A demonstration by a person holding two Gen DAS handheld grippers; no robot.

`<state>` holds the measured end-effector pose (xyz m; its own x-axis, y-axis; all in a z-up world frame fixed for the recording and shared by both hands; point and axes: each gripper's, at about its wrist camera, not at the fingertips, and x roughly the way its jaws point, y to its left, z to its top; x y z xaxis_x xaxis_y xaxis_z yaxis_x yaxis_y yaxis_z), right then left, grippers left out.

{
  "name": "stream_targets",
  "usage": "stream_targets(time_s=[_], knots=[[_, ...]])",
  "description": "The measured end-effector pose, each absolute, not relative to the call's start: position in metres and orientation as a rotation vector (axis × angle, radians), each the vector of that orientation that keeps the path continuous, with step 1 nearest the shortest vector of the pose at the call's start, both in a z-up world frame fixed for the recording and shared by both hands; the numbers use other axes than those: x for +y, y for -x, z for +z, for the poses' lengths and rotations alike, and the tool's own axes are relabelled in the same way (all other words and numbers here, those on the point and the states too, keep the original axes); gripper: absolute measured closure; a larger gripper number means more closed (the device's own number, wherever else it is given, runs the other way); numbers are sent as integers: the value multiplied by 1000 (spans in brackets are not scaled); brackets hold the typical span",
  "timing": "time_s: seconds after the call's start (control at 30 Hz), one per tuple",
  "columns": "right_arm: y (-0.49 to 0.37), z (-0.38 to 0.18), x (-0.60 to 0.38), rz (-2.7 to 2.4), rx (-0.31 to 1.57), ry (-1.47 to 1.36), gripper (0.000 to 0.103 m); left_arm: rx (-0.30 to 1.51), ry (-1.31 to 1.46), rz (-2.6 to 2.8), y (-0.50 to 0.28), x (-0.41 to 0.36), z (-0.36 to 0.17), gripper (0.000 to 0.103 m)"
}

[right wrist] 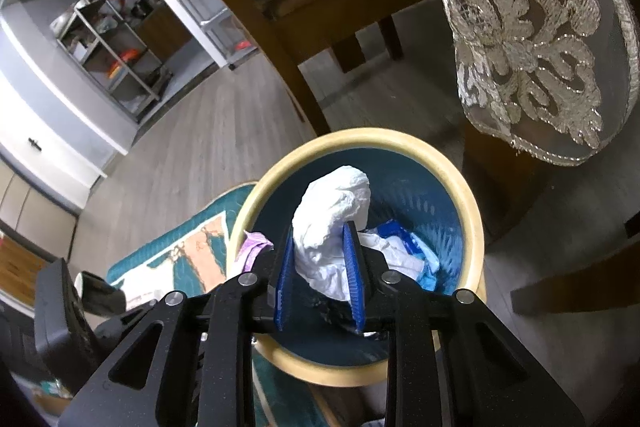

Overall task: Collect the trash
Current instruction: 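Open both tools to drop the wrapper and tissue into the wastebasket, then move both tools back over the trash on the rug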

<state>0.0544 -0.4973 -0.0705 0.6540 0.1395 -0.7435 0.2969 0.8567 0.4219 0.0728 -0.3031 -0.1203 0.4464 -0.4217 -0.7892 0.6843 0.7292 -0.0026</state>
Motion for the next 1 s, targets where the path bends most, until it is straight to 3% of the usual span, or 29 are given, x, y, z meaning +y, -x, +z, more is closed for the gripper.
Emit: stream_targets(time_s=[0.17,0.3,0.57,0.83,1.0], knots=[[-52,-67,-498,-88,837,-551,69,861,-326,-695,-75,-300,-118,86],[-52,-64,-497,-90,820,-549,58,852,-331,-684,-74,-295,-116,66],[-58,-62,-493,-97,817,-547,37,833,-317,-661,-77,-281,-107,51],[-62,-50,-476,-83,797,-522,25,794,-297,-618,-75,-251,-86,24],[-68,-41,-456,-65,788,-474,18,776,-295,-580,-73,-224,-74,19]])
